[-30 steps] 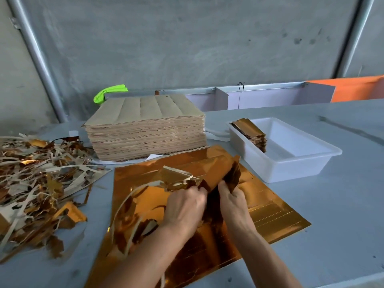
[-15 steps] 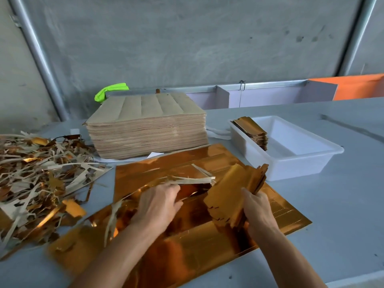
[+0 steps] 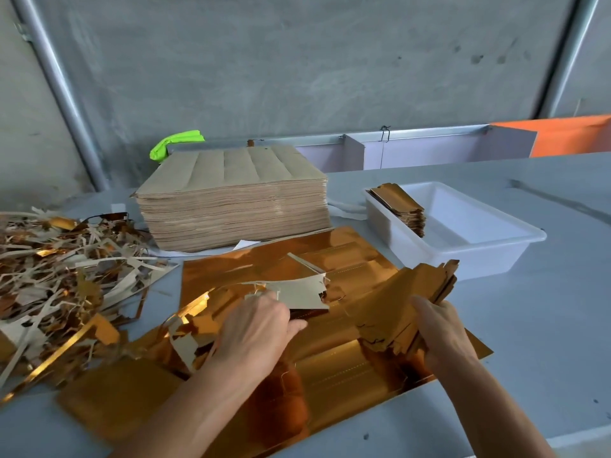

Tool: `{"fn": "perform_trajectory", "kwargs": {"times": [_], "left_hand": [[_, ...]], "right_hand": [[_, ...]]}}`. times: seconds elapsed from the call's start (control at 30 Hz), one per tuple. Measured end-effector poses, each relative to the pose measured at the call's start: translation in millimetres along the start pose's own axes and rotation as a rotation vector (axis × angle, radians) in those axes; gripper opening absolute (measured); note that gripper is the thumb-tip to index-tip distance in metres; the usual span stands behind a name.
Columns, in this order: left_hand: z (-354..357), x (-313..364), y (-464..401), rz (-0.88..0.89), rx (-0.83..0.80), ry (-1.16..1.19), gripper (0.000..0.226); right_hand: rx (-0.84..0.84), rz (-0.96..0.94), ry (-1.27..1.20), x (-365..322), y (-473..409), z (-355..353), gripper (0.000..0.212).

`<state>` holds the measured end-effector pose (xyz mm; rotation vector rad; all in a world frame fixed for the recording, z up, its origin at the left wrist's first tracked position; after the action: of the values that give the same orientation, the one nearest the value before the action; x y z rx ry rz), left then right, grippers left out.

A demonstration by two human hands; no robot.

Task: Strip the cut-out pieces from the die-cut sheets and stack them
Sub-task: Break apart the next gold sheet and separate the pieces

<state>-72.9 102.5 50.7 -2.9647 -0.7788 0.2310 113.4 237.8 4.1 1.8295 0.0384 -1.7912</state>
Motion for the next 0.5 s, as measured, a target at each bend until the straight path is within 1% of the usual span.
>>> {"fn": "perform_trajectory", "kwargs": {"times": [0.03, 0.1, 0.17, 0.23, 0.3, 0.33, 0.4, 0.43, 0.5], "left_hand": [[-6.7, 0.0, -0.1, 0.000, 0.050, -0.033, 0.048], [-18.8, -1.2, -1.6, 0.028, 0.142, -0.073, 0.035], [-23.6, 0.5, -8.9, 0.097, 0.186, -0.082, 0.028], [-17.3, 12.6, -19.5, 0.241, 0.131, -0.068, 0.028], [-2.9, 25.2, -29.4, 0.364, 0.015, -0.057, 0.038], [5.3, 27.6, -34.1, 0.376, -0.051, -0.050, 0.042], [19.2, 23.4, -41.0, 0.330, -0.160, -0.032, 0.039], [23.9, 18.6, -43.2, 0.296, -0.185, -0.037, 0.035], [26.2, 7.7, -45.8, 0.236, -0.174, -0.054, 0.029]], "right_hand": [[0.001, 0.002, -0.005, 0.5, 0.0, 1.0, 0.011], [0.001, 0.000, -0.004, 0.2, 2.2, 4.1, 0.013], [0.000, -0.002, 0.010, -0.5, 5.5, 7.5, 0.011], [-0.017, 0.006, 0.019, -0.7, 8.9, 11.5, 0.010], [-0.028, 0.007, 0.030, -1.3, 12.7, 15.2, 0.020], [-0.032, 0.006, 0.038, -1.5, 14.8, 16.6, 0.020], [-0.042, 0.000, 0.055, 0.8, 14.8, 18.3, 0.012], [-0.046, -0.003, 0.061, 2.7, 13.2, 18.6, 0.009], [-0.057, -0.005, 0.069, 5.1, 11.0, 19.0, 0.011]]}}
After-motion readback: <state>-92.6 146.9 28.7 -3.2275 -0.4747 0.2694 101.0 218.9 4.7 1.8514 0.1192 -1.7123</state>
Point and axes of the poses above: each hand's wrist, its own y-axis away from the middle knuckle, its own z-axis out of the palm, x = y × z, the point moved 8 cm from there along -y, towards the middle knuckle, and after that the axes turned 9 degrees about -x, right-handed, at the moved point
